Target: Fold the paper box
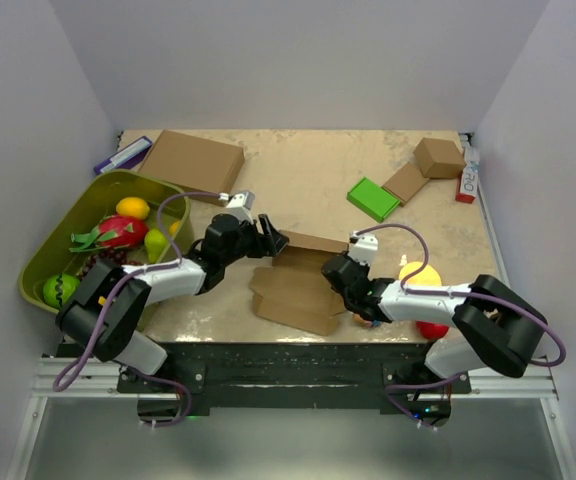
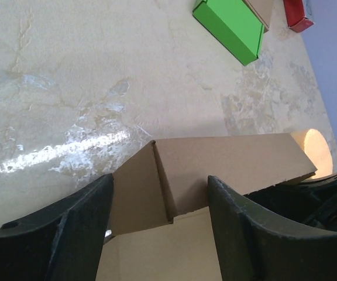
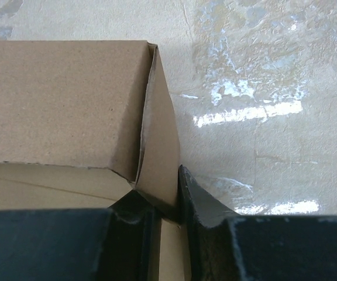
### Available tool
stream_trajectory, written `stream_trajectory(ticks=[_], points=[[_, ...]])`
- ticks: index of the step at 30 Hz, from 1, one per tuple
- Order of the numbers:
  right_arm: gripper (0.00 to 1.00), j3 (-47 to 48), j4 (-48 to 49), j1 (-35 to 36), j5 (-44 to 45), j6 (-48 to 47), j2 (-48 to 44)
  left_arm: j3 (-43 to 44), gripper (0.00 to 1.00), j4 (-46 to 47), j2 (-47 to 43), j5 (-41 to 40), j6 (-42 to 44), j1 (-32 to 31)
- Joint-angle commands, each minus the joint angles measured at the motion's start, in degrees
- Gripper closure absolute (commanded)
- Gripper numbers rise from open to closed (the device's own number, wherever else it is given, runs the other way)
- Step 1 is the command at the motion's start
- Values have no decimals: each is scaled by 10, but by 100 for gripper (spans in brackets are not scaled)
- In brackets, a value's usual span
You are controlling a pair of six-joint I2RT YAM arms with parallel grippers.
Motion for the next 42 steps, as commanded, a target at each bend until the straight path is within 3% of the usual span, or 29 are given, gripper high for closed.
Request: stream_trajectory(ticks=[1, 5, 10, 13, 16, 26, 29, 33, 36, 42], points=[[78, -11, -7, 5, 26, -4, -10, -3, 42, 80, 13, 27, -19, 9], [61, -16, -14, 6, 21, -1, -27, -15, 57, 91, 17, 27, -20, 11], [30, -27, -32, 6, 2, 4, -71, -28, 67, 100, 25, 31, -20, 12], [21, -32, -51, 6, -4, 6, -104, -30, 69, 105, 33, 40, -20, 13], [18, -25, -86, 6, -7, 13, -141, -29, 72, 109, 39, 45, -21, 13], [21, -21, -214, 6, -25, 19, -296, -20, 73, 90, 35, 43, -9, 15], [28, -20, -260, 6, -12, 38, -319, -19, 73, 85, 33, 42, -6, 16], [35, -11, -284, 5, -1, 54, -290, -19, 73, 79, 30, 41, 0, 17], [36, -17, -236, 5, -13, 41, -250, -18, 74, 78, 32, 44, 0, 18], [54, 7, -181, 5, -9, 36, -171, -14, 74, 68, 32, 47, 8, 18]])
